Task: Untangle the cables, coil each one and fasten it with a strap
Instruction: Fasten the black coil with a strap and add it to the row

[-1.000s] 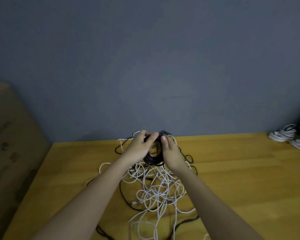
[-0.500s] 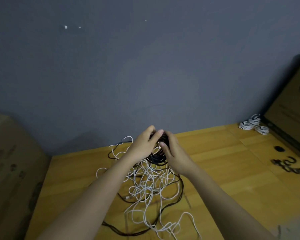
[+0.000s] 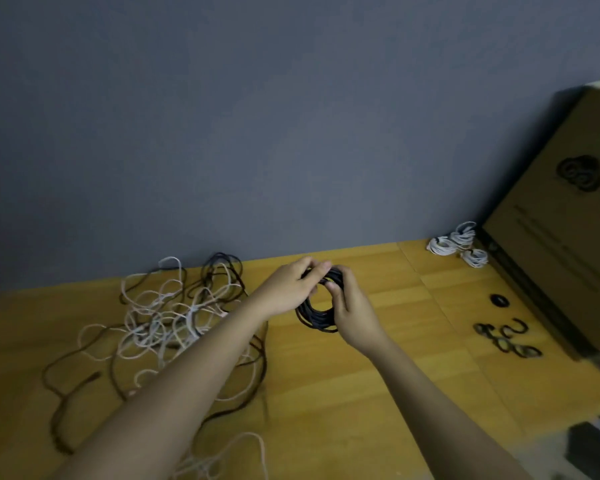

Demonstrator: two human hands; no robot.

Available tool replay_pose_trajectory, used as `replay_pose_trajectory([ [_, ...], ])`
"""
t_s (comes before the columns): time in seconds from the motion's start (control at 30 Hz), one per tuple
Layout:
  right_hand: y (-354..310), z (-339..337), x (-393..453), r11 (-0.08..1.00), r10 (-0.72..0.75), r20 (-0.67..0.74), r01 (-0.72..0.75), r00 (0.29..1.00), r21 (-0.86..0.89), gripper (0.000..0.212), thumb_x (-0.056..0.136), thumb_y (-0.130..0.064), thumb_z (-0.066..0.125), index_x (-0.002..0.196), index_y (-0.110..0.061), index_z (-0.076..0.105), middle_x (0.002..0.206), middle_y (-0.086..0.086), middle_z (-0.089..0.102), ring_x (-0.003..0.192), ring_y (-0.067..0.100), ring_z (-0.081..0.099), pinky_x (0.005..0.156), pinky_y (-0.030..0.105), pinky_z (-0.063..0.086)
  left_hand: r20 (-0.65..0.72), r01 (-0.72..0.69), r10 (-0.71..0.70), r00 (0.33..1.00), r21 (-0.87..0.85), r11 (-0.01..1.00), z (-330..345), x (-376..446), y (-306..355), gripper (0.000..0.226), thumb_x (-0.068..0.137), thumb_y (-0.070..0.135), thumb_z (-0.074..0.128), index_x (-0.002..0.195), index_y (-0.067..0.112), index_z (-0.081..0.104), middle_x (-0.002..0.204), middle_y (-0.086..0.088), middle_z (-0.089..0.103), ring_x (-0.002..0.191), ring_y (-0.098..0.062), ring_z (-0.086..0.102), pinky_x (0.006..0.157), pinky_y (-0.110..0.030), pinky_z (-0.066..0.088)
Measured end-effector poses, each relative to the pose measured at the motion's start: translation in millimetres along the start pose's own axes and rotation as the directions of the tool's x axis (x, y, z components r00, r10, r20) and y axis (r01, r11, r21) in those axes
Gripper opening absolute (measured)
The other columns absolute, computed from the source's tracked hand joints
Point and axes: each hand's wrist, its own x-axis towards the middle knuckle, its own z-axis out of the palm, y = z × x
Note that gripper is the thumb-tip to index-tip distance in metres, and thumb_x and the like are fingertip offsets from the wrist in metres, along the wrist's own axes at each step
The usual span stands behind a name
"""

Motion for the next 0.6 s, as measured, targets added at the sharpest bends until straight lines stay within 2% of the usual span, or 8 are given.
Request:
replay_pose_trajectory([
  [0.07, 29, -26, -5, 0.999, 0.044, 0.008, -0.043, 0.999, -0.032, 0.028, 0.103, -0.021, 0.036, 0.127, -0.01, 0.043, 0.114, -0.004, 0.058, 0.103, 0.007, 0.056, 0.081, 0.014, 0.042, -0.008, 0.017, -0.017, 1.0, 0.033, 0.999, 27, 20, 7, 0.041, 0.098, 0.055, 0.032, 0.098, 0.024, 0.057, 0.089, 0.007, 0.06, 0.083, -0.01, 0.058, 0.075, -0.031, 0.045],
  [0.13, 53, -48, -8, 0.992, 0.113, -0.011, -0.113, 0.994, -0.059, 0.031, 0.102, -0.022, 0.037, 0.128, -0.007, 0.043, 0.112, 0.0, 0.059, 0.103, 0.014, 0.057, 0.08, 0.02, 0.043, -0.063, 0.06, -0.056, 0.996, 0.053, 0.997, 50, 36, 8, 0.043, 0.097, 0.056, 0.032, 0.106, 0.021, 0.056, 0.105, 0.007, 0.058, 0.096, -0.012, 0.057, 0.083, -0.033, 0.046],
  [0.2, 76, -66, -12, 0.979, 0.178, -0.024, -0.179, 0.984, -0.097, 0.031, 0.102, -0.025, 0.037, 0.127, -0.007, 0.044, 0.11, 0.002, 0.059, 0.1, 0.019, 0.057, 0.079, 0.027, 0.043, -0.123, 0.085, -0.067, 0.99, 0.141, 0.986, 67, 50, 6, 0.038, 0.1, 0.049, 0.034, 0.112, 0.02, 0.055, 0.115, 0.007, 0.056, 0.099, -0.013, 0.057, 0.086, -0.036, 0.048],
  [0.33, 119, -96, -29, 0.925, 0.334, -0.072, -0.342, 0.94, -0.168, 0.032, 0.102, -0.029, 0.036, 0.127, -0.01, 0.043, 0.112, 0.004, 0.058, 0.102, 0.024, 0.057, 0.077, 0.035, 0.046, -0.143, 0.113, -0.076, 0.987, 0.272, 0.956, 92, 79, 4, 0.023, 0.102, 0.035, 0.036, 0.109, 0.021, 0.053, 0.115, 0.006, 0.057, 0.09, -0.017, 0.059, 0.078, -0.04, 0.052],
  [0.4, 137, -109, -41, 0.864, 0.437, -0.118, -0.453, 0.892, -0.22, 0.036, 0.102, -0.033, 0.035, 0.131, -0.012, 0.041, 0.117, 0.005, 0.058, 0.104, 0.026, 0.057, 0.077, 0.038, 0.048, -0.12, 0.106, -0.074, 0.99, 0.292, 0.95, 105, 92, 2, 0.02, 0.102, 0.032, 0.036, 0.106, 0.021, 0.052, 0.112, 0.006, 0.056, 0.087, -0.019, 0.059, 0.074, -0.037, 0.051],
  [0.6, 182, -151, -91, 0.729, 0.597, -0.257, -0.648, 0.76, -0.222, 0.032, 0.103, -0.03, 0.035, 0.128, -0.012, 0.042, 0.115, 0.008, 0.058, 0.085, 0.022, 0.054, 0.066, 0.038, 0.047, -0.031, 0.09, -0.085, 0.996, 0.332, 0.939, 156, 130, -1, 0.017, 0.101, 0.027, 0.036, 0.103, 0.021, 0.052, 0.113, 0.003, 0.056, 0.08, -0.021, 0.058, 0.058, -0.03, 0.037],
])
